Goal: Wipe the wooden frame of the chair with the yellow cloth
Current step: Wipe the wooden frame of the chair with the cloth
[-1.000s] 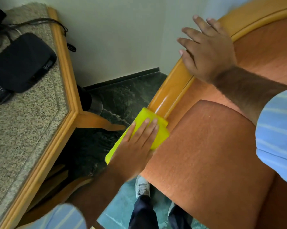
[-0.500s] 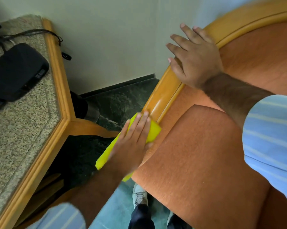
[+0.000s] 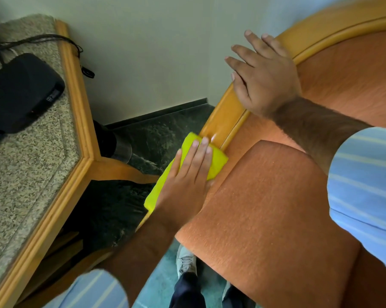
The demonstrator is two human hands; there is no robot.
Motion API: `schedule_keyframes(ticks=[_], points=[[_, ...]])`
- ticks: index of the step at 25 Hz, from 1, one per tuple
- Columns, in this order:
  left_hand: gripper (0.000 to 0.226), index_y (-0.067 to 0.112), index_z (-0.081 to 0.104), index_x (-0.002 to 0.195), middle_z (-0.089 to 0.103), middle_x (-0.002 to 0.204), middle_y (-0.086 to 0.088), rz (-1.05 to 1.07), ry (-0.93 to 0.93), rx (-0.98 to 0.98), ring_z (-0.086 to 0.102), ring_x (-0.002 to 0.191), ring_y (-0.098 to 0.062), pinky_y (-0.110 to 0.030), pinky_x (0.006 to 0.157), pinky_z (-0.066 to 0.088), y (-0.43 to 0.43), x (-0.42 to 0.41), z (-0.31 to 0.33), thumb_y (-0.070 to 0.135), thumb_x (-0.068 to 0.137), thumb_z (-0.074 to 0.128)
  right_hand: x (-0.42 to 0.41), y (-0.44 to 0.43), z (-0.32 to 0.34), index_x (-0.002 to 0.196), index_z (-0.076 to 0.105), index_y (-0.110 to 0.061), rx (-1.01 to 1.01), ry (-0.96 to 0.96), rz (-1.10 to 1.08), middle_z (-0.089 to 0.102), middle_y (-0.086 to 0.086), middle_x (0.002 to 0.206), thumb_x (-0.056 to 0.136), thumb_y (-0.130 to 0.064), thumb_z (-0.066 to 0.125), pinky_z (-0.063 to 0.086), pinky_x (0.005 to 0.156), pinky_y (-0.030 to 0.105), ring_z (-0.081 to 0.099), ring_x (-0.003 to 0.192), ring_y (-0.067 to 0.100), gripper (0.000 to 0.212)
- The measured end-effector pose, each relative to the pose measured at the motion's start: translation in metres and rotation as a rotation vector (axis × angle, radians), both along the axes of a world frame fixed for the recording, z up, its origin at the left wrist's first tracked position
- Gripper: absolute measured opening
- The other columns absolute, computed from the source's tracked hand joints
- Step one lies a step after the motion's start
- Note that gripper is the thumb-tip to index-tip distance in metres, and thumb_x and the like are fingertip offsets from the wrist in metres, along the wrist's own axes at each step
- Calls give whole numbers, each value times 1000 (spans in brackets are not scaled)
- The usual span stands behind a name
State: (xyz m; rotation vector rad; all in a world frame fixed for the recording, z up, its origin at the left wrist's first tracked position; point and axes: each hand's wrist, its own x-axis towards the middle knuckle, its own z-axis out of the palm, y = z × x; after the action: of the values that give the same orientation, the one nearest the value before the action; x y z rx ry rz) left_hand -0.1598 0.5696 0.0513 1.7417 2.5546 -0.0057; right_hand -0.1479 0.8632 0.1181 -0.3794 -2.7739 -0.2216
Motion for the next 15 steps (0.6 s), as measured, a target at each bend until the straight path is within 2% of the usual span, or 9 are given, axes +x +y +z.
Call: schedule_keyframes(ticks=[3, 7, 8, 9, 11, 12, 13, 15], points=[[73, 2, 6, 165, 3, 177, -16, -80, 37, -65, 9, 163, -33, -59, 124, 31, -46, 10, -9, 42, 111, 36, 0, 4, 4, 140, 61, -15, -11, -4, -11, 61, 8, 150, 109, -39, 26, 29, 127, 50, 41, 152, 31, 53], [75, 4, 10, 165, 7, 177, -14, -94, -17, -91, 9, 163, -30, -59, 124, 32, -45, 9, 1, 47, 110, 37, 3, 0, 3, 143, 59, -15, -12, -63, -35, 59, 8, 153, 108, -39, 25, 26, 129, 50, 38, 154, 31, 54], [76, 5, 12, 165, 8, 177, -12, -101, -73, -58, 8, 164, -28, -57, 125, 30, -44, 8, 5, 51, 109, 35, 2, 0, 5, 145, 57, -14, -31, -85, -41, 56, 9, 155, 108, -40, 25, 24, 129, 50, 36, 155, 30, 55], [77, 8, 13, 166, 8, 177, -8, -68, -224, 19, 7, 164, -23, -54, 129, 25, -43, 6, 10, 54, 108, 36, 1, -1, 9, 148, 53, -13, -62, -110, -45, 52, 10, 158, 108, -41, 25, 22, 130, 50, 33, 157, 30, 56], [76, 18, 15, 166, 10, 177, 2, 179, -666, 253, 6, 164, -12, -41, 133, 16, -39, -4, 25, 53, 104, 43, 4, -11, 16, 155, 41, -9, -161, -114, -76, 40, 13, 166, 108, -43, 31, 19, 132, 51, 24, 160, 32, 59], [74, 23, 19, 165, 16, 175, 7, 339, -781, 386, 11, 162, -6, -36, 132, 17, -36, -12, 32, 52, 103, 46, 13, -25, 16, 157, 36, -7, -263, -36, -107, 34, 15, 168, 108, -43, 38, 19, 132, 51, 21, 160, 34, 61], [71, 28, 24, 163, 24, 172, 11, 483, -810, 471, 18, 159, -2, -35, 130, 21, -33, -22, 37, 52, 101, 49, 25, -47, 11, 158, 34, -6, -404, 108, -158, 32, 17, 169, 107, -42, 45, 21, 131, 50, 20, 160, 36, 62], [73, 32, 31, 160, 36, 167, 11, 665, -848, 413, 31, 152, -3, -39, 127, 31, -22, -43, 44, 57, 96, 55, 64, -117, -6, 155, 38, -11, -814, 415, -403, 40, 15, 162, 104, -42, 58, 33, 126, 38, 32, 155, 33, 63]])
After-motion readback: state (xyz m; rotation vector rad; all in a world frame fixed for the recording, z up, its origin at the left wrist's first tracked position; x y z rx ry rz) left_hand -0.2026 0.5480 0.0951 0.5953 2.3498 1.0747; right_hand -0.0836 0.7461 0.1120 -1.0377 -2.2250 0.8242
